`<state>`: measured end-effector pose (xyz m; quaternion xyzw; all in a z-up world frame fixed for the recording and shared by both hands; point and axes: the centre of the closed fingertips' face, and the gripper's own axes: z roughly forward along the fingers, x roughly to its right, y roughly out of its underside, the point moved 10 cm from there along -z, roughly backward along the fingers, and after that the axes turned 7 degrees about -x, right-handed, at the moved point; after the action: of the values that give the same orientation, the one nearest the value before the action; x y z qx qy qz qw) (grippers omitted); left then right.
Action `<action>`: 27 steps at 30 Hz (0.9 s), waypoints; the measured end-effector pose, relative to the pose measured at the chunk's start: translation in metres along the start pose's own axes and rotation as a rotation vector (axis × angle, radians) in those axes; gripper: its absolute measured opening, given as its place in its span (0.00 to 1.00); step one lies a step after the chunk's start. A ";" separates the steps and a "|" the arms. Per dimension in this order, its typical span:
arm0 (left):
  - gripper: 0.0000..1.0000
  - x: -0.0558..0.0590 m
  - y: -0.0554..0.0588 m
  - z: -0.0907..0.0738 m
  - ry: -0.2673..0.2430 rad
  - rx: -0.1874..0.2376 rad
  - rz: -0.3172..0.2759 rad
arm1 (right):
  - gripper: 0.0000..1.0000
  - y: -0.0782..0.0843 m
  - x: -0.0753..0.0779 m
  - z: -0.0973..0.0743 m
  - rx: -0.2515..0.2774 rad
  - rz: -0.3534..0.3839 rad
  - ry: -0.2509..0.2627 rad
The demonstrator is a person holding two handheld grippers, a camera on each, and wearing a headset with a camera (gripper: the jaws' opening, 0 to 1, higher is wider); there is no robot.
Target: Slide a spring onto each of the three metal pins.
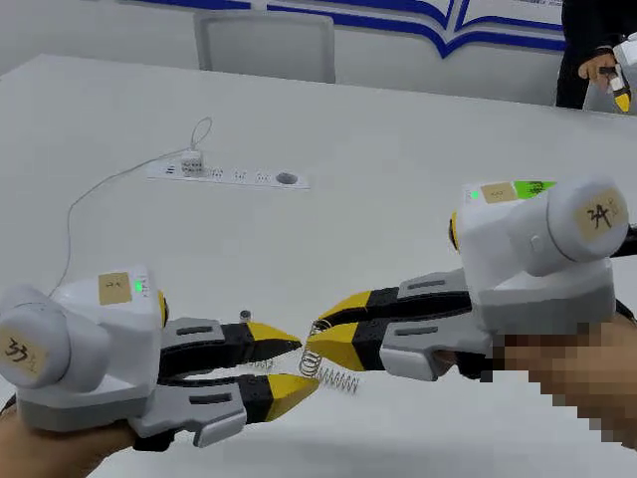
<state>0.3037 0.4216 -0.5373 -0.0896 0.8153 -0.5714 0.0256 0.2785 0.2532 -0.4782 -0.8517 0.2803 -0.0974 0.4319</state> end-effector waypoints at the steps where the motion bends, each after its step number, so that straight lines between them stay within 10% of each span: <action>1: 0.27 0.000 0.001 -0.001 -0.003 -0.001 -0.001 | 0.11 0.001 0.001 -0.001 -0.003 -0.001 0.006; 27: 0.48 -0.017 0.022 -0.041 -0.160 -0.012 -0.074 | 0.11 0.030 0.063 -0.069 -0.008 0.108 0.276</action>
<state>0.3122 0.4697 -0.5445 -0.1650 0.8102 -0.5582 0.0690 0.2900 0.1568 -0.4644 -0.8156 0.3828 -0.1890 0.3905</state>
